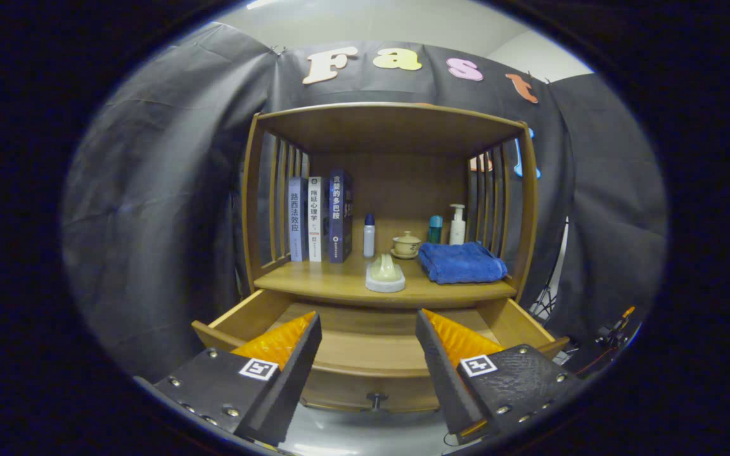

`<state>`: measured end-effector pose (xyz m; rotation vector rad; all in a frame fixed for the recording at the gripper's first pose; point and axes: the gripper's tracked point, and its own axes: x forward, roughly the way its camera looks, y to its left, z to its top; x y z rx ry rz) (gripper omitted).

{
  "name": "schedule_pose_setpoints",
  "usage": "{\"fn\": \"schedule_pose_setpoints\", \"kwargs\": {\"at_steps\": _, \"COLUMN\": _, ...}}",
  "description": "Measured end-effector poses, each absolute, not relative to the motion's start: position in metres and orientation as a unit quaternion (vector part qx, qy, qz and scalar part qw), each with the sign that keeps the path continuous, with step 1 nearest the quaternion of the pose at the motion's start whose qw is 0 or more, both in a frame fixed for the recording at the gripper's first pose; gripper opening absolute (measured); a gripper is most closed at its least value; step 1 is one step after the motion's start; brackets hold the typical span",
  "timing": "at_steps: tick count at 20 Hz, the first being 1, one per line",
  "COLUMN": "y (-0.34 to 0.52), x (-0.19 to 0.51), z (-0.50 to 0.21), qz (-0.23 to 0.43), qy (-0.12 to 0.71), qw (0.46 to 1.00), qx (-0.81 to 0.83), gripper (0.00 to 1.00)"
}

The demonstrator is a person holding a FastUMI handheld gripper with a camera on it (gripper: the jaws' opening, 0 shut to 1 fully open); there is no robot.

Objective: Pull open the drawer, take out the items inside it, and place them on the countertop above the cabinet.

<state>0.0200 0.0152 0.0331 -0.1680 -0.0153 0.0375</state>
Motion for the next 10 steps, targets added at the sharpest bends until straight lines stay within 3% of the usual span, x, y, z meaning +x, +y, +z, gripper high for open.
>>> {"fn": "schedule_pose_setpoints", "kwargs": {"at_steps": 10, "y": -0.02, "x": -0.007, "z": -0.059, "qz": -0.005, "qy": 0.026, "qw": 0.999, "qx": -0.021, "gripper": 0.9}}
